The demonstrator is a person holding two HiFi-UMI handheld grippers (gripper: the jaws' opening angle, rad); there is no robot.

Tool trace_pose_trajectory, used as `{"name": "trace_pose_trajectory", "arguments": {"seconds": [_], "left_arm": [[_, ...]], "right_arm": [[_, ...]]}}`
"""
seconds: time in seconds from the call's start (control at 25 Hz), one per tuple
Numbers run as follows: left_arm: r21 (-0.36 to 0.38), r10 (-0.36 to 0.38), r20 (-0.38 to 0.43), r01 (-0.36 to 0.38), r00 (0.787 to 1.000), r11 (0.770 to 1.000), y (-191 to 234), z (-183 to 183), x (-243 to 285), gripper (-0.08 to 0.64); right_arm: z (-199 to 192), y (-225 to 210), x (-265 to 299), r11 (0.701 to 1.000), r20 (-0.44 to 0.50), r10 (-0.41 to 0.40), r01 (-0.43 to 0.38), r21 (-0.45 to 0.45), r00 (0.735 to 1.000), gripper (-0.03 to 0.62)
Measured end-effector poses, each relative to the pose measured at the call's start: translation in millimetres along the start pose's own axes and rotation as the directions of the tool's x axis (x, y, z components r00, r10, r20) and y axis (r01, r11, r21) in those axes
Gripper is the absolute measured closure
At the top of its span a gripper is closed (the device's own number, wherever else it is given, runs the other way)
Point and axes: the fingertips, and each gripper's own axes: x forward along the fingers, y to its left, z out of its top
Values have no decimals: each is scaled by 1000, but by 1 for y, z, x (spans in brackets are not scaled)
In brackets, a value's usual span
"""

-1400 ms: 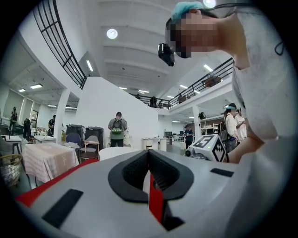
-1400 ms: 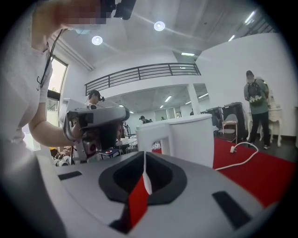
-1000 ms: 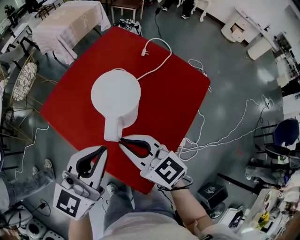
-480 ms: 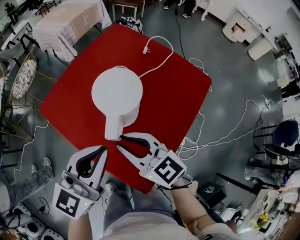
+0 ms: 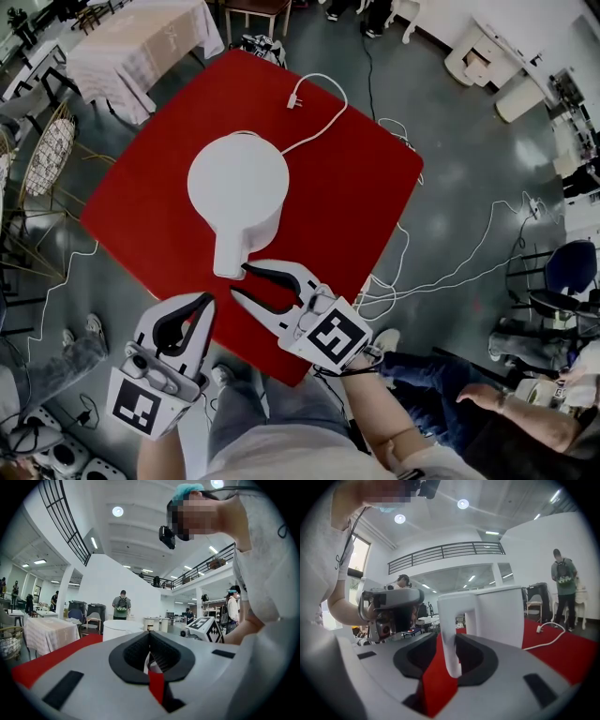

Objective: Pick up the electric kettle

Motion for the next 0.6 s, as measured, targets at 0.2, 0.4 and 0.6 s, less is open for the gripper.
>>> {"name": "trace_pose_trajectory", "arguments": {"seconds": [0.2, 0.4, 0.6], "left_arm": [[0, 9, -8, -9, 1000, 1000, 0, -2, -5, 550], [-3, 19, -7, -19, 1000, 1000, 5, -4, -7, 549], [-10, 31, -11, -31, 999, 999, 11, -7, -10, 549]], "right_arm": [[0, -3, 3, 1000, 8, -6, 6, 13, 1000, 469], [0, -6, 13, 1000, 2, 1, -1, 12, 1000, 469], [0, -7, 20, 1000, 7, 12, -12, 26, 1000, 469]]}}
